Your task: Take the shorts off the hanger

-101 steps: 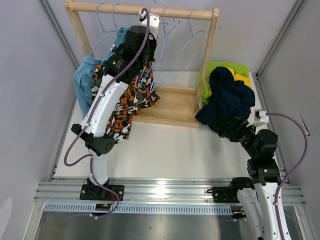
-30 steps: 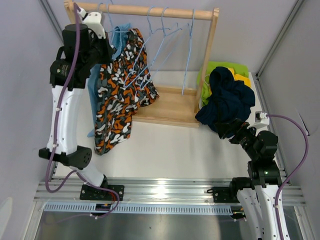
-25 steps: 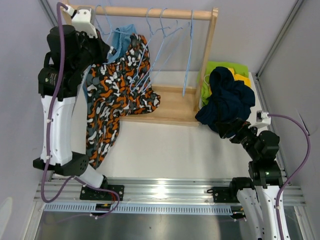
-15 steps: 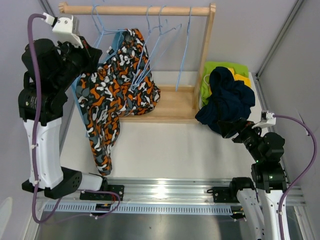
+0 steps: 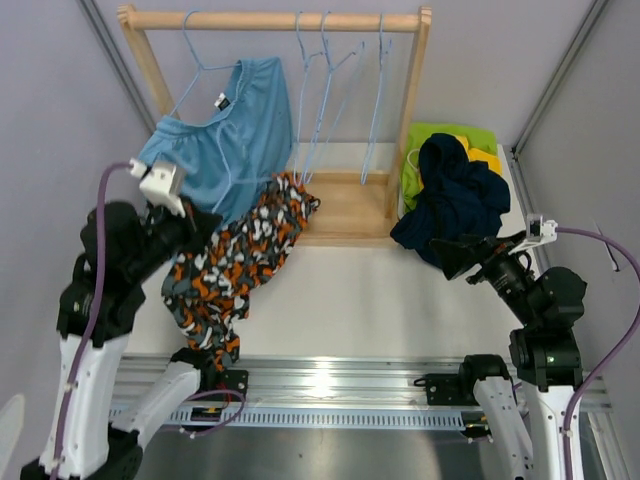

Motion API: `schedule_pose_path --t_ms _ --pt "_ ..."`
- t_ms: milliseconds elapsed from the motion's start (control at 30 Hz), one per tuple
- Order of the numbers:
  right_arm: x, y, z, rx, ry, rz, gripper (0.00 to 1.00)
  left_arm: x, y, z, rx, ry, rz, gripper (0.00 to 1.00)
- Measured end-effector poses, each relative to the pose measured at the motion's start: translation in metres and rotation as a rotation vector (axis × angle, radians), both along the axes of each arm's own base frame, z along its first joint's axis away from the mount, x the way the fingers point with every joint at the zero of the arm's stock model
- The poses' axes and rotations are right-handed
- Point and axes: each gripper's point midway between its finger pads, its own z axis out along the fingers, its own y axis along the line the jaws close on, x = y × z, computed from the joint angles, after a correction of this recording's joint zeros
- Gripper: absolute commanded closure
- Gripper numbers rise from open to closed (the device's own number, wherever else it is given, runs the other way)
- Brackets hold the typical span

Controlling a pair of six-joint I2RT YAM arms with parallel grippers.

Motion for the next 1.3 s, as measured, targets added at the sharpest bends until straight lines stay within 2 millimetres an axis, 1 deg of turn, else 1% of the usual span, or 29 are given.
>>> schedule_pose_path --t_ms 33,133,200,267,333,367,433,500,633,667,733,800,933,1100,1200,1300 --pt "-0.002 0.004 0.006 0.000 -0.018 0.024 0.00 -0.011 -0.001 -0.015 -0.006 0.028 -0.017 1.00" --pt "-0.006 0.013 0.023 0.001 -0.065 0.091 0.01 -0.042 -0.007 -0.042 -0.038 0.058 -0.077 1.00" --pt "-0.009 0.020 0.031 0.002 -0.088 0.137 0.01 -0.057 -0.011 -0.052 -0.063 0.065 -0.116 1.00" --pt "-0.014 0.026 0.038 0.003 -0.108 0.186 0.01 -0.075 -0.022 -0.060 -0.097 0.080 -0.188 1.00" --pt "-0.021 0.035 0.045 0.007 -0.124 0.252 0.01 -0.092 -0.035 -0.061 -0.139 0.098 -0.281 1.00" --pt "-0.024 0.038 0.049 0.006 -0.130 0.281 0.01 -0.097 -0.040 -0.059 -0.154 0.103 -0.315 1.00" --pt "-0.031 0.047 0.055 -0.001 -0.136 0.355 0.00 -0.107 -0.050 -0.049 -0.190 0.107 -0.385 1.00" --pt "-0.035 0.053 0.061 -0.010 -0.140 0.408 0.00 -0.114 -0.056 -0.032 -0.211 0.119 -0.428 1.00" --pt "-0.035 0.058 0.067 -0.032 -0.143 0.467 0.00 -0.116 -0.065 0.028 -0.251 0.056 -0.484 1.00" --pt "-0.033 0.059 0.067 -0.035 -0.141 0.470 0.01 -0.116 -0.067 0.045 -0.260 0.024 -0.495 1.00" --pt "-0.027 0.060 0.066 -0.043 -0.134 0.473 0.01 -0.117 -0.068 0.073 -0.275 -0.026 -0.509 1.00" --pt "-0.017 0.060 0.063 -0.052 -0.120 0.471 0.01 -0.118 -0.069 0.101 -0.292 -0.087 -0.524 1.00" --pt "0.000 0.059 0.062 -0.065 -0.112 0.451 0.00 -0.118 -0.074 0.115 -0.308 -0.097 -0.548 1.00" --pt "0.022 0.056 0.067 -0.061 -0.143 0.380 0.01 -0.113 -0.079 0.112 -0.313 -0.067 -0.565 1.00" --pt "0.033 0.056 0.071 -0.044 -0.180 0.348 0.01 -0.115 -0.081 0.110 -0.313 -0.059 -0.581 1.00" --pt "0.040 0.069 0.071 -0.014 -0.193 0.366 0.01 -0.117 -0.082 0.110 -0.313 -0.059 -0.593 1.00"
